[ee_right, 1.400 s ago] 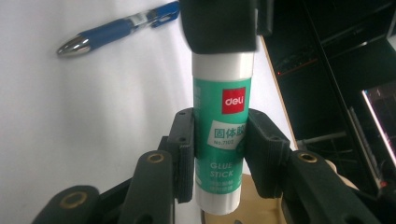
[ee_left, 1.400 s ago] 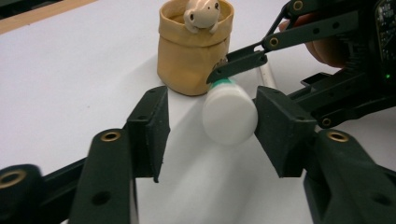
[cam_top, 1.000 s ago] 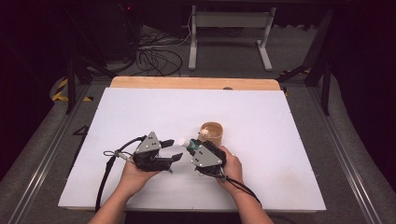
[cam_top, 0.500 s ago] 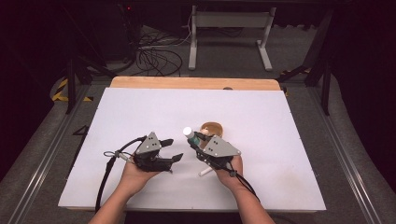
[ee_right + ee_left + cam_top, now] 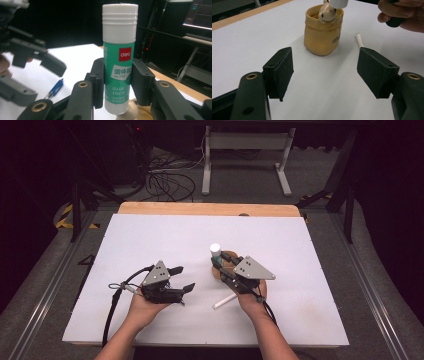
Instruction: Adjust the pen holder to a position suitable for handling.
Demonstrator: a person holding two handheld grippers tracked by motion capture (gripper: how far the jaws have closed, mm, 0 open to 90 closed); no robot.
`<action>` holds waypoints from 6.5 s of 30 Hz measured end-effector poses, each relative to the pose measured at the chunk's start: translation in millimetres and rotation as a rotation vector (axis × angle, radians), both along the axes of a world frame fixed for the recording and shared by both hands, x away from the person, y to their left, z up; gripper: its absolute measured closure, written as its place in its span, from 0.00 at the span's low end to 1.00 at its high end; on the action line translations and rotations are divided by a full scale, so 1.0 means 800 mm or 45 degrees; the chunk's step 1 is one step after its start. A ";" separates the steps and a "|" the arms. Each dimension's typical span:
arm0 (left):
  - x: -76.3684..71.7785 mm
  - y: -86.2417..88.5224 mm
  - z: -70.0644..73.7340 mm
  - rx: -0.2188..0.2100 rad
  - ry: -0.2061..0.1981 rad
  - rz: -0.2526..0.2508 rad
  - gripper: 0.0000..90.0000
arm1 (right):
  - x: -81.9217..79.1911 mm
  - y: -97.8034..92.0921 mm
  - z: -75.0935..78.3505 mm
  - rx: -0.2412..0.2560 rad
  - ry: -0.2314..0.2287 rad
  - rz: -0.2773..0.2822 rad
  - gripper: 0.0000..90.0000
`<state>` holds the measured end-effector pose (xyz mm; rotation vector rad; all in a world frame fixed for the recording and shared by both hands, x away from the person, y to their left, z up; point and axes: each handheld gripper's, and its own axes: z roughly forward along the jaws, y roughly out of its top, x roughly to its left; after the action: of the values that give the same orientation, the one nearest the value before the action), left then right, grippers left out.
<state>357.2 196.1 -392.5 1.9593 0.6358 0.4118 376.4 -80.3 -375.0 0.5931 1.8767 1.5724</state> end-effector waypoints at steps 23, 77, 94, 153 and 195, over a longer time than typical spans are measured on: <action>-0.002 0.000 0.001 -0.022 -0.019 -0.002 0.25 | 0.030 -0.038 -0.017 0.196 0.114 -0.116 0.74; -0.004 -0.001 0.000 -0.027 -0.025 -0.022 0.25 | 0.050 -0.037 -0.051 0.102 0.286 -0.173 0.72; -0.003 -0.002 -0.001 -0.022 -0.030 -0.021 0.25 | 0.052 -0.039 -0.052 0.108 0.300 -0.154 0.70; -0.003 0.001 -0.002 -0.017 -0.028 0.000 0.25 | 0.025 -0.066 -0.003 0.118 0.220 -0.144 0.11; -0.008 0.000 0.005 -0.023 -0.022 0.018 0.17 | -0.031 -0.164 0.006 0.204 0.224 -0.254 0.01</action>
<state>350.4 196.3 -388.7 1.9331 0.6404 0.4302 352.0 -211.6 -370.0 0.9865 1.7625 1.5902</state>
